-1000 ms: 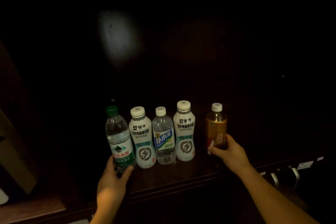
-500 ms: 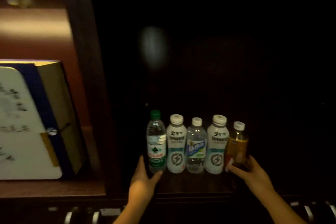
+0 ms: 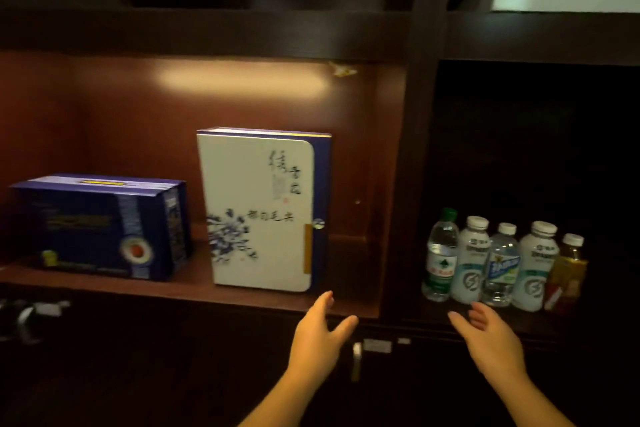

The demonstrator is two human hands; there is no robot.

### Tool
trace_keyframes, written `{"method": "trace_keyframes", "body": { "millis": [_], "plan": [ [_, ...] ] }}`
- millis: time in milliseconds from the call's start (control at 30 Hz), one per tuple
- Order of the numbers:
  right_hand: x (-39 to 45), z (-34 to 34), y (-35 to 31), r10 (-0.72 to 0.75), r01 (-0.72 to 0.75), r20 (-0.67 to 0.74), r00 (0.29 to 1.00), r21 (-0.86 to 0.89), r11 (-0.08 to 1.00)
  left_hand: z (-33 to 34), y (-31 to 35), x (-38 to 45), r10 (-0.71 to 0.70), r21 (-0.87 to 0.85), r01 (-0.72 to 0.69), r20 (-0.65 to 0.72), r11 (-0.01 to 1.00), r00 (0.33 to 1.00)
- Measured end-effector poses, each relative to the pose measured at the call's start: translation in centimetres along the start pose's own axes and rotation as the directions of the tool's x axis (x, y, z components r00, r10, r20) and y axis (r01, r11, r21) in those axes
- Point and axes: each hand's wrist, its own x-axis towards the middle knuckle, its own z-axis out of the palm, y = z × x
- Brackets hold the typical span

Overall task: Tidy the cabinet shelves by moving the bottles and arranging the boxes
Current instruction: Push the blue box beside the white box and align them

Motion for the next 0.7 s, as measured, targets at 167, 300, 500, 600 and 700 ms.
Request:
{"method": "trace_keyframes", "body": {
  "millis": [167,300,500,600,700],
  "plan": [
    [-7.8,11.3,-6.8,-0.135,0.133,0.108,0.985,0.029,0.991,-14.7,-2.8,-2.6,-0.027,0.071,0.041,-0.187,0.997,0.982],
    [-12.0,19.6,-11.9,-0.219,0.215,0.216,0.951,0.041,0.976,-24.5,-5.5,-2.7,-0.107,0.018,0.119,-0.316,0.993,0.943],
    [-13.9,29.8,-19.0,-0.351,0.357,0.348,0.869,0.048,0.933,-36.1,-9.9,0.2,-0.195,-0.016,0.214,-0.478,0.977,0.856],
    [-13.4,34.6,-22.9,-0.441,0.451,0.37,0.818,0.063,0.89,-41.1,-11.6,1.9,-0.209,-0.01,0.245,-0.558,0.969,0.803],
    [-13.0,38.9,-26.5,-0.528,0.542,0.362,0.768,0.072,0.837,-45.5,-13.1,3.4,-0.212,0.002,0.275,-0.63,0.961,0.747]
  ]
}}
